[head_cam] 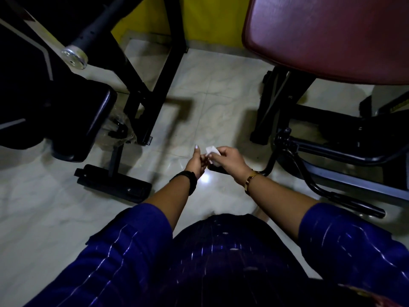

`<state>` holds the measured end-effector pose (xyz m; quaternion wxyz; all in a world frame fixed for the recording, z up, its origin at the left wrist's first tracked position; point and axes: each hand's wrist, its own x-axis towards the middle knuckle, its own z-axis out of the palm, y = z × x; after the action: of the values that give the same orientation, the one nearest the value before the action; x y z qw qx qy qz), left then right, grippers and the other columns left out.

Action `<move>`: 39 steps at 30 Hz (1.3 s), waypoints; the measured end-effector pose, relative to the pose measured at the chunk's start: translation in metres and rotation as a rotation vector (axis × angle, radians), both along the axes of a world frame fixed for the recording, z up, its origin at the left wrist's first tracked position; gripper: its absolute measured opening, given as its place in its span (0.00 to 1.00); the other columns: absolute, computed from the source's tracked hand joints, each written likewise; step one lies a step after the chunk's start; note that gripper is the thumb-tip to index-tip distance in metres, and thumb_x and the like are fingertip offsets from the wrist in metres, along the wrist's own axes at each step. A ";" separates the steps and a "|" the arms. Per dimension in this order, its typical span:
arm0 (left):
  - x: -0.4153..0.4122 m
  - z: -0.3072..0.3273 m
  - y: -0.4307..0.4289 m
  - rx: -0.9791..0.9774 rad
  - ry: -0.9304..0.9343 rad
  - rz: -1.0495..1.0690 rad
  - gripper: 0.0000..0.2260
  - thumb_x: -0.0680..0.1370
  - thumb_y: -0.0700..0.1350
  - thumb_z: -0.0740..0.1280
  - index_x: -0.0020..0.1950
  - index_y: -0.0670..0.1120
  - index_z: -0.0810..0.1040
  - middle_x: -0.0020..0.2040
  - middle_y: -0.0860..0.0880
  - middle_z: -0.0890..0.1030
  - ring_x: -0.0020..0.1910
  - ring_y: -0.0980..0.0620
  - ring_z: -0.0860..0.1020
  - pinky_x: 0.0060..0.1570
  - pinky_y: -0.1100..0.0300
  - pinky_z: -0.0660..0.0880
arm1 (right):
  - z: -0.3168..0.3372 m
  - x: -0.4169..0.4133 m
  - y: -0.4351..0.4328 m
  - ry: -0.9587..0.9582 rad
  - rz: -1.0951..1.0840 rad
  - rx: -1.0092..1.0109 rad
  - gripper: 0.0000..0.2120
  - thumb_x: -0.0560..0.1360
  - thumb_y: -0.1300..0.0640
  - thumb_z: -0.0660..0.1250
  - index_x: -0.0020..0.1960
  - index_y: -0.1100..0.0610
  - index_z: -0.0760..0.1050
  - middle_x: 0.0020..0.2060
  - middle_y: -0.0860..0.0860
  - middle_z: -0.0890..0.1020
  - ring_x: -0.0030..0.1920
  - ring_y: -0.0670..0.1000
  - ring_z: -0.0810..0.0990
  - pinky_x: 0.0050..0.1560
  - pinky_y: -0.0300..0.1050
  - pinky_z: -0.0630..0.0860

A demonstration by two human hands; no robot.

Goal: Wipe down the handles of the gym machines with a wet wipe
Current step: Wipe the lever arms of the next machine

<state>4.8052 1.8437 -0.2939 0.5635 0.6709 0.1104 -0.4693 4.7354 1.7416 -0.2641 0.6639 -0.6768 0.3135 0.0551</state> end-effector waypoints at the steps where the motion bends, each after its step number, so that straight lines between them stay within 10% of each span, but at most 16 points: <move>1: 0.003 -0.002 0.000 -0.021 0.040 0.036 0.26 0.85 0.57 0.44 0.54 0.42 0.77 0.34 0.51 0.82 0.34 0.61 0.80 0.40 0.72 0.72 | 0.007 0.003 0.003 0.006 -0.080 0.179 0.05 0.77 0.62 0.66 0.45 0.63 0.78 0.36 0.57 0.79 0.32 0.48 0.78 0.42 0.44 0.80; 3: 0.009 0.004 0.001 -0.055 0.053 0.103 0.21 0.84 0.56 0.49 0.41 0.46 0.72 0.22 0.55 0.72 0.19 0.62 0.67 0.26 0.71 0.64 | 0.011 0.009 0.005 0.037 -0.164 0.379 0.06 0.77 0.61 0.64 0.44 0.60 0.78 0.37 0.57 0.78 0.33 0.52 0.75 0.41 0.45 0.74; 7: 0.018 0.014 0.000 -0.180 -0.005 0.135 0.20 0.84 0.55 0.54 0.47 0.45 0.80 0.40 0.45 0.81 0.34 0.56 0.78 0.41 0.66 0.74 | 0.022 0.019 0.004 0.043 -0.216 0.589 0.14 0.78 0.55 0.56 0.50 0.62 0.78 0.38 0.57 0.84 0.35 0.54 0.83 0.48 0.46 0.72; 9: 0.020 0.028 -0.002 -0.215 -0.015 0.152 0.25 0.83 0.58 0.52 0.39 0.46 0.81 0.31 0.49 0.80 0.27 0.58 0.76 0.33 0.68 0.74 | 0.033 0.022 0.002 0.005 -0.217 0.643 0.19 0.79 0.54 0.52 0.52 0.64 0.78 0.38 0.57 0.85 0.34 0.54 0.84 0.50 0.46 0.76; 17: 0.036 0.081 -0.001 -0.229 -0.225 0.278 0.08 0.79 0.40 0.65 0.41 0.41 0.80 0.34 0.46 0.81 0.34 0.49 0.79 0.43 0.58 0.74 | 0.076 0.041 0.003 0.017 -0.208 0.408 0.23 0.79 0.38 0.55 0.39 0.55 0.75 0.28 0.51 0.81 0.34 0.52 0.81 0.40 0.45 0.75; 25: 0.061 0.146 0.002 -0.273 -0.291 0.419 0.05 0.79 0.39 0.65 0.45 0.40 0.78 0.43 0.40 0.77 0.37 0.47 0.77 0.37 0.62 0.77 | 0.113 0.065 0.011 -0.321 -0.251 0.100 0.07 0.76 0.67 0.65 0.53 0.59 0.76 0.38 0.50 0.78 0.39 0.46 0.75 0.39 0.36 0.72; 32: 0.079 0.204 -0.008 -0.405 -0.360 0.532 0.05 0.80 0.39 0.64 0.46 0.40 0.78 0.39 0.41 0.80 0.35 0.47 0.80 0.39 0.58 0.79 | 0.167 0.096 -0.013 -0.360 -0.236 0.214 0.05 0.77 0.67 0.63 0.46 0.61 0.77 0.39 0.56 0.80 0.39 0.52 0.78 0.38 0.41 0.79; 37: 0.088 0.242 -0.020 -0.561 -0.355 0.588 0.09 0.78 0.42 0.67 0.54 0.37 0.78 0.49 0.36 0.80 0.47 0.40 0.80 0.60 0.43 0.74 | 0.216 0.112 -0.026 -0.452 -0.211 0.305 0.08 0.77 0.69 0.62 0.43 0.61 0.75 0.37 0.55 0.79 0.37 0.51 0.78 0.42 0.44 0.79; 39: 0.089 0.261 -0.027 -0.603 -0.387 0.590 0.07 0.79 0.40 0.66 0.52 0.36 0.77 0.44 0.38 0.82 0.41 0.43 0.82 0.52 0.48 0.80 | 0.236 0.119 -0.033 -0.493 -0.185 0.316 0.08 0.77 0.70 0.62 0.42 0.61 0.75 0.37 0.56 0.79 0.37 0.52 0.78 0.42 0.44 0.78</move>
<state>4.8945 1.8171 -0.0330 0.8532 0.4920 0.0482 -0.1662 4.8542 1.7082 -0.0276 0.8192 -0.5266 0.1909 -0.1234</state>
